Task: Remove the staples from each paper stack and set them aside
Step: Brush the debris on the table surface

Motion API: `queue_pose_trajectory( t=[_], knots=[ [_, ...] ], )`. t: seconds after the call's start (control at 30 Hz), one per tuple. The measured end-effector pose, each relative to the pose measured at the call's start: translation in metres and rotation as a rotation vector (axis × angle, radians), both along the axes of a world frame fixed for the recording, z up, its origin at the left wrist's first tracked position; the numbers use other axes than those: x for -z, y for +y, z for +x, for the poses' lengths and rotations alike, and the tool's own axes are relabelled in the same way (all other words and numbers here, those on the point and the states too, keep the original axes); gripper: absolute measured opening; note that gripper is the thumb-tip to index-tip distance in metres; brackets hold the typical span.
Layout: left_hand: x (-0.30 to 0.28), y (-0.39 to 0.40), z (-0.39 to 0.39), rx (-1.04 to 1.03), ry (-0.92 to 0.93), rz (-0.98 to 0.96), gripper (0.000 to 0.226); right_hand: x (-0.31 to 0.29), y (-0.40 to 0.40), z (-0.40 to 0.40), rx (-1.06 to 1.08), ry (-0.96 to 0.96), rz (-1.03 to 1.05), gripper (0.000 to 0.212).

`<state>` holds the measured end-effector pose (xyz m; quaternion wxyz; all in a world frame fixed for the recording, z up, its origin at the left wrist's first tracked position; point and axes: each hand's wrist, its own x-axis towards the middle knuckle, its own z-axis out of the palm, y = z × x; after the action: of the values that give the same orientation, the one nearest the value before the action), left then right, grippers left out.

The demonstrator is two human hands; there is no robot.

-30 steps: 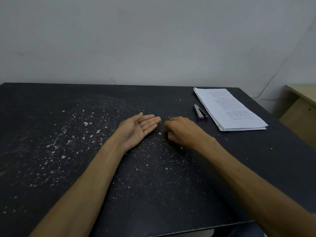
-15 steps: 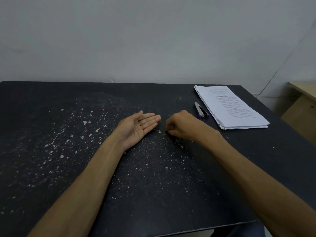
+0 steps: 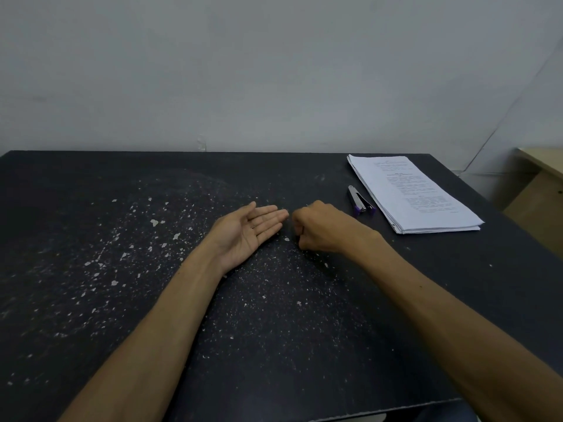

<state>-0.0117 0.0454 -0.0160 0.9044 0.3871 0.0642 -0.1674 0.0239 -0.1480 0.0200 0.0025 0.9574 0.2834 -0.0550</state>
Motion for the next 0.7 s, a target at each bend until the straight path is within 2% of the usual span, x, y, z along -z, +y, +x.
queue_pose_trajectory(
  t=[0.07,0.17,0.33,0.4,0.6,0.7],
  knots=[
    [0.0,0.0,0.0,0.0,-0.001,-0.002,0.046,0.001,-0.001,0.001,0.008,0.035,0.035,0.013],
    [-0.001,0.0,0.0,0.005,-0.003,0.007,0.046,0.004,-0.006,0.004,0.013,0.091,0.111,0.016],
    [-0.004,-0.001,-0.003,0.003,0.002,0.006,0.045,0.008,-0.022,0.006,0.116,0.244,0.474,0.01],
    [-0.005,-0.001,-0.003,0.002,0.005,0.005,0.045,0.006,-0.028,0.007,0.142,0.266,0.553,0.008],
    [-0.005,-0.001,-0.002,0.008,0.011,0.009,0.045,-0.002,-0.041,0.011,0.111,0.311,0.42,0.012],
    [-0.004,0.0,-0.002,0.012,0.01,0.009,0.045,-0.005,-0.039,0.011,0.082,0.273,0.332,0.019]
  ],
)
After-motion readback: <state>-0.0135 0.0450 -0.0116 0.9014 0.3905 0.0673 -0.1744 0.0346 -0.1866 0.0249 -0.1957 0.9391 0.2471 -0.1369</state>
